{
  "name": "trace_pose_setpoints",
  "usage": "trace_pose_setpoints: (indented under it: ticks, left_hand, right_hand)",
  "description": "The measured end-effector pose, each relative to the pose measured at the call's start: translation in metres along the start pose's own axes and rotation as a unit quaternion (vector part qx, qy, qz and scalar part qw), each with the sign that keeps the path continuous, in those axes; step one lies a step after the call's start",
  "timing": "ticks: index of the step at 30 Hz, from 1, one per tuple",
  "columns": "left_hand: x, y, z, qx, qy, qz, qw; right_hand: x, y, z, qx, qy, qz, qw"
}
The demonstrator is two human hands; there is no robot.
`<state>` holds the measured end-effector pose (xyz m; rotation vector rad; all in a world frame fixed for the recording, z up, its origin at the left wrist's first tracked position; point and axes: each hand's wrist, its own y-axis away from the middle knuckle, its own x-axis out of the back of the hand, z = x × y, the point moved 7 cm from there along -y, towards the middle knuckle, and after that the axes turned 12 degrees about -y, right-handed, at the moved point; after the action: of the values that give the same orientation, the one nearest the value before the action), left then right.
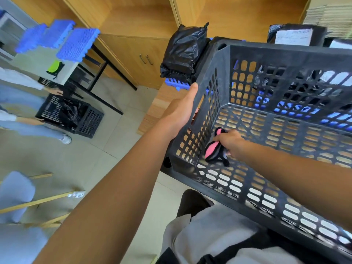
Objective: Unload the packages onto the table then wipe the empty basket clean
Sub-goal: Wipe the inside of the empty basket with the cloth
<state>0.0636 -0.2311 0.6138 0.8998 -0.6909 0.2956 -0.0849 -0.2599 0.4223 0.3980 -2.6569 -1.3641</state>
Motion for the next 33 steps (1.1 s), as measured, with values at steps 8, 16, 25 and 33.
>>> trace_pose_setpoints:
  ticks: [8, 16, 25, 33]
  left_hand:
    - [0.004, -0.002, 0.002, -0.019, -0.018, 0.053, 0.998]
    - [0.002, 0.004, 0.004, -0.013, -0.016, 0.032, 0.999]
    - [0.006, 0.009, 0.009, -0.019, -0.02, 0.051, 0.998]
    - [0.0, -0.004, 0.003, -0.029, 0.009, 0.014, 0.999]
  right_hand:
    - [-0.027, -0.011, -0.004, 0.009, 0.04, 0.04, 0.998]
    - [-0.029, 0.016, -0.016, 0.01, -0.096, -0.044, 0.994]
    - [-0.04, 0.081, -0.05, 0.102, -0.182, -0.157, 0.965]
    - [-0.042, 0.125, -0.089, 0.362, 0.055, -0.207, 0.907]
